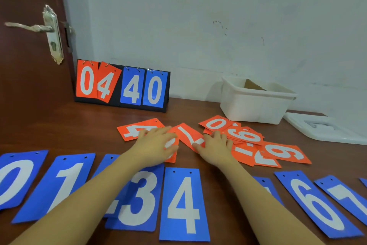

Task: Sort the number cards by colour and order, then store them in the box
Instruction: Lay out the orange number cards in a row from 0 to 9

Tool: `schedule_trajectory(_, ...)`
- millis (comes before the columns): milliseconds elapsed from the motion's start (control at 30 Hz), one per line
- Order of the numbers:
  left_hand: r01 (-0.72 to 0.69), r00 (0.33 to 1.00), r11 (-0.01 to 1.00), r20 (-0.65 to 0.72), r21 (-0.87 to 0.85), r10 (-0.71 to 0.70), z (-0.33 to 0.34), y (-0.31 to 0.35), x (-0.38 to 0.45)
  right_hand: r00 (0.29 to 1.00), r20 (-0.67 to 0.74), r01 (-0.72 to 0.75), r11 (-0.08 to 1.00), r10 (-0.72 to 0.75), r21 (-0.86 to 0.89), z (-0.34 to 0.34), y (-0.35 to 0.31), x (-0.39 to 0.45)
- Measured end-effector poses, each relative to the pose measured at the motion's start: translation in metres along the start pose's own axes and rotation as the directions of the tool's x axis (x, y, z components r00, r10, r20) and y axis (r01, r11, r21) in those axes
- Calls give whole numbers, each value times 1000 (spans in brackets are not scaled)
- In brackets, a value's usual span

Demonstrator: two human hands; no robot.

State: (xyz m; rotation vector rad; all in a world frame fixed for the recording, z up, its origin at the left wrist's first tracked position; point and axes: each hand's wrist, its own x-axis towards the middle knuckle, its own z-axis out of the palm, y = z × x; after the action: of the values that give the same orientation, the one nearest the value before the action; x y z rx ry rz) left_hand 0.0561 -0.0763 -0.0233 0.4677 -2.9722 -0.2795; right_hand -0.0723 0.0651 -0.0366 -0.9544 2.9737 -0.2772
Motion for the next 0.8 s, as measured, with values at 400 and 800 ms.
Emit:
schedule_trajectory(400, 66, 995, 998, 82, -23, -64, 10, -2, 8, 980, 110, 171, 985, -166, -35, -16, 24, 5)
schedule_trajectory(800, 33, 994, 999, 108, -10, -31, 16, 1, 32, 990, 135, 17, 996, -29, 87, -12, 3, 33)
